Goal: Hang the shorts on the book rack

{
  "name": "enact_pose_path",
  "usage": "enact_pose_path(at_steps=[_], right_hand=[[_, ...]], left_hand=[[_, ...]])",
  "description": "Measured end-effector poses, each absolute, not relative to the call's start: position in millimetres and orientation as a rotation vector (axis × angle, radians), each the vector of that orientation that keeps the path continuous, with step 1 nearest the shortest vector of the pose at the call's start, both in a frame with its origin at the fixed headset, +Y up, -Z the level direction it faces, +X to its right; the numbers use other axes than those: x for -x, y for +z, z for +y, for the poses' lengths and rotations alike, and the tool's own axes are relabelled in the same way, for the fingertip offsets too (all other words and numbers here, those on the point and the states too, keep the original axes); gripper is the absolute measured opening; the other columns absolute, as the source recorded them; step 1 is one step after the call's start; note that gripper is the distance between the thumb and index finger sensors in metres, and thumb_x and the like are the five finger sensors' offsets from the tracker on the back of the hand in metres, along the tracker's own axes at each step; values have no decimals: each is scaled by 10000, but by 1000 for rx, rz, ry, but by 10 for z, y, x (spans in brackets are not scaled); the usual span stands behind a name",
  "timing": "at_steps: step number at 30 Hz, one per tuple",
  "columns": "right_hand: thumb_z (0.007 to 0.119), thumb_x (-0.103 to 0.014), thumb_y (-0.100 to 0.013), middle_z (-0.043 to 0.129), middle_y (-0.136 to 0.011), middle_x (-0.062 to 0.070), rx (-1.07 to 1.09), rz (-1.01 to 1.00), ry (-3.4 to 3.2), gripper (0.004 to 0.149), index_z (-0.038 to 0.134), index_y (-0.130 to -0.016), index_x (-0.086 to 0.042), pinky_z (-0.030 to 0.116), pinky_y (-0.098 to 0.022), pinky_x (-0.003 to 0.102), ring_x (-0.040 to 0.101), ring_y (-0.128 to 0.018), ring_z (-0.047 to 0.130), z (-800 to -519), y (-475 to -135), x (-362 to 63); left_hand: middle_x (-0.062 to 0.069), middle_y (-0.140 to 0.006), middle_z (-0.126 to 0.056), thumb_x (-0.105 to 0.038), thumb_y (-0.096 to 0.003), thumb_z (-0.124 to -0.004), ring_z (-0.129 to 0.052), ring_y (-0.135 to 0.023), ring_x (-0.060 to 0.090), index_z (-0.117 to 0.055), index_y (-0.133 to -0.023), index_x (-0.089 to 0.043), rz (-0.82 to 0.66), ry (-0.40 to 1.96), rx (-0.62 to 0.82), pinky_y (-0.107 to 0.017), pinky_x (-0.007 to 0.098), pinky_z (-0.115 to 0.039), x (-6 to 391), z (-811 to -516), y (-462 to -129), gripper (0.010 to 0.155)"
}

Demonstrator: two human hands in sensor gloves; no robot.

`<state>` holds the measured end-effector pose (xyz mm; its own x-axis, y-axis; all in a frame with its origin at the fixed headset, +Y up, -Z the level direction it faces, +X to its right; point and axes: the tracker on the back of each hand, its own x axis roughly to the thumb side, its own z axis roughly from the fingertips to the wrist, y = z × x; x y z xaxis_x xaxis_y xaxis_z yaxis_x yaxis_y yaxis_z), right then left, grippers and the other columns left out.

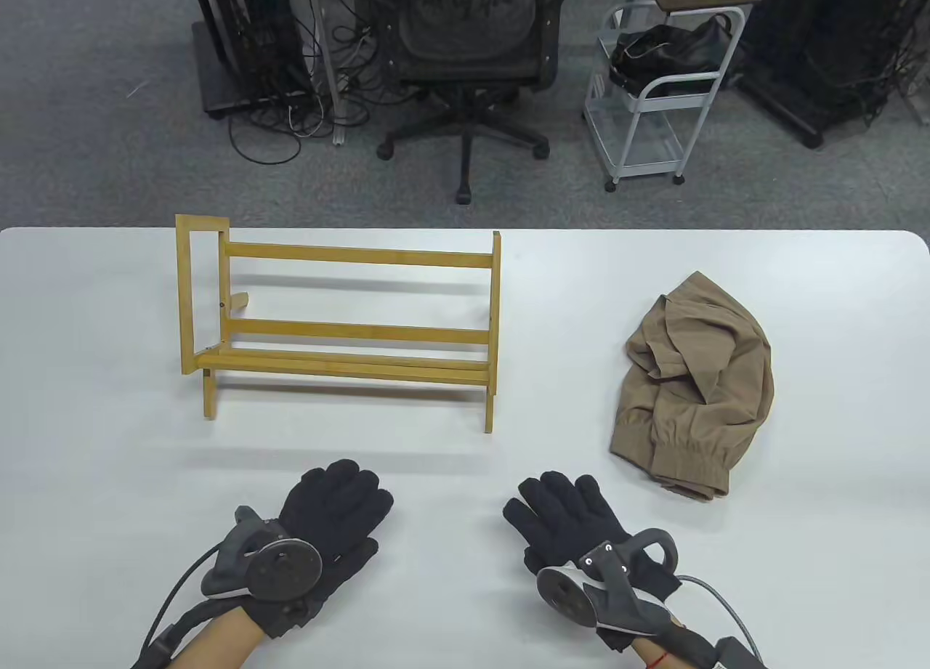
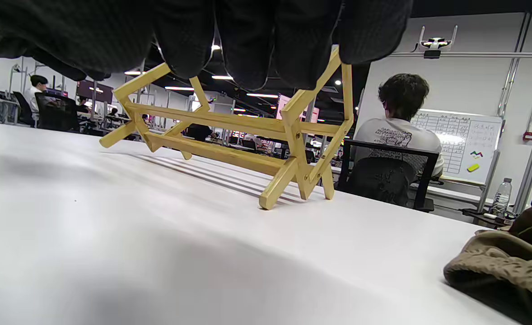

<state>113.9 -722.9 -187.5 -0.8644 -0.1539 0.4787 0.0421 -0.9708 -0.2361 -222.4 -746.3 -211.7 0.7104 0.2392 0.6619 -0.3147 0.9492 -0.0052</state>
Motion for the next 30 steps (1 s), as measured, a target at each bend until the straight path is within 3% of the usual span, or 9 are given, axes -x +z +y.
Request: enact_pose_path(at_steps=[15, 30], right_hand=[[671, -564, -428, 578, -1151, -84, 728, 349, -2922, 597, 561, -999, -429, 555, -803, 486, 239, -1092, 626, -7215, -1909, -1182], [679, -557, -429, 613, -1140, -67, 417, 438, -3000, 583, 598, -989, -417, 579, -782, 513, 258, -1076, 653, -7118, -2119, -1596]], left_hand=[[57, -1117, -645, -485, -477, -669, -545, -1063, 405, -701, -1020, -254, -719, 308, -134, -689, 658, -472, 2279, -7503, -2122, 591], [57, -1114, -649, -484, -477, -669, -548, -1062, 404, -705, -1018, -252, -725, 342, -141, -688, 658, -475, 2237, -7373, -2081, 590]])
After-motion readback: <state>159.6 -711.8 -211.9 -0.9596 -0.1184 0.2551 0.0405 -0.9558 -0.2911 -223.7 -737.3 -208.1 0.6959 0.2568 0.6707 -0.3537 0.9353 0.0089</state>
